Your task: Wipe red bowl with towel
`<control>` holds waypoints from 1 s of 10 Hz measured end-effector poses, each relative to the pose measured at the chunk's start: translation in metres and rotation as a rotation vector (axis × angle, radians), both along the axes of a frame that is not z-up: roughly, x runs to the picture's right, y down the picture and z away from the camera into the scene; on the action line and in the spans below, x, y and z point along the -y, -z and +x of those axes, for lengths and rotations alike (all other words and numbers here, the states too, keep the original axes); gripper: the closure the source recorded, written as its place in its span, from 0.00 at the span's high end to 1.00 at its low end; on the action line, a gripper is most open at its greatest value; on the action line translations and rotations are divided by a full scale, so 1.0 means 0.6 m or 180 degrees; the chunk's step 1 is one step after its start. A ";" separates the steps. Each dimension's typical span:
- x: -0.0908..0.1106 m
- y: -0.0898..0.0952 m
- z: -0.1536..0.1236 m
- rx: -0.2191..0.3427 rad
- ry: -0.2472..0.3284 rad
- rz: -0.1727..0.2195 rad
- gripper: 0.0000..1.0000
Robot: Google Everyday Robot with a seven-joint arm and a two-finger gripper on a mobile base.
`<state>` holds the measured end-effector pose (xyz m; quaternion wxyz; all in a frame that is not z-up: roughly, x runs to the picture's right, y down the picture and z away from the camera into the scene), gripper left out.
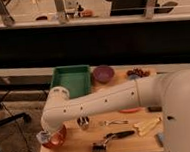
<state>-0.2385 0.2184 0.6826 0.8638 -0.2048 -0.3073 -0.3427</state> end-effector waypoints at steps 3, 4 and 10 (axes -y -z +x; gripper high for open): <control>-0.002 0.000 -0.002 -0.0046 -0.0002 -0.0044 0.32; -0.001 -0.001 -0.001 -0.0058 -0.0018 -0.0069 0.43; 0.006 0.000 -0.004 0.0015 -0.0027 -0.0111 0.80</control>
